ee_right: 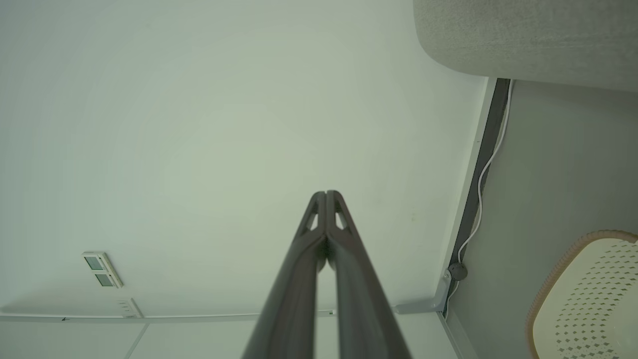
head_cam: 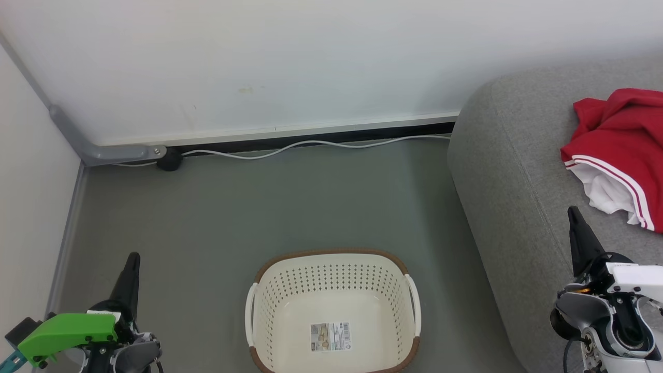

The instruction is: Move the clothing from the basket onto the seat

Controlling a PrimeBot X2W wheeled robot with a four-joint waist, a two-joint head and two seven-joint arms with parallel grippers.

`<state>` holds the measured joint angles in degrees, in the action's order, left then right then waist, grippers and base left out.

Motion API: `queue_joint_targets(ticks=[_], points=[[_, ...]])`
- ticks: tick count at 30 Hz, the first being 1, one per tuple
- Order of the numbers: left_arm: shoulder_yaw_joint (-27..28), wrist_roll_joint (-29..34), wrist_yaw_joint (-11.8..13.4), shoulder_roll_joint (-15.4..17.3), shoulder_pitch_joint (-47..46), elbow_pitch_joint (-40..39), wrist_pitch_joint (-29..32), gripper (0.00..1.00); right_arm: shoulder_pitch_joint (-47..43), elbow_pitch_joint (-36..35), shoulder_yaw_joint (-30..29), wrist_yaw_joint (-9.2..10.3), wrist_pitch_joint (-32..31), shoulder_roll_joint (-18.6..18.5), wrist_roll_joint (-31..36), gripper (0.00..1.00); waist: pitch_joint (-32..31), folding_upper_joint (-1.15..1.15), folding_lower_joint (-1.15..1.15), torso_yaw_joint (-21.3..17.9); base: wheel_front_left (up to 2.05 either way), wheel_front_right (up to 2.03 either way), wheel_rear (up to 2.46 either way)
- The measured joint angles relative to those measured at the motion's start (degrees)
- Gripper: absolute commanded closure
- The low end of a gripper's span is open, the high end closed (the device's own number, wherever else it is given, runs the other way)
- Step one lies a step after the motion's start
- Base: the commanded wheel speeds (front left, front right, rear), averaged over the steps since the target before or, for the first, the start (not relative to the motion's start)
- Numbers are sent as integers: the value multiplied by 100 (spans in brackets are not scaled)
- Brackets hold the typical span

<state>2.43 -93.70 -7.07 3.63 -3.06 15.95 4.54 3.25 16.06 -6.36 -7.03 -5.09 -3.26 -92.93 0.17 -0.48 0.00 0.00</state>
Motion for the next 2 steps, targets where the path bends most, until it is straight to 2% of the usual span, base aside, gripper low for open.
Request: queue_joint_targets(ticks=[2], points=[[1, 0, 0, -1, -1, 0, 0, 100, 0, 0, 0, 0, 0, 0, 0, 100, 0, 0, 0, 0, 0, 0, 0]])
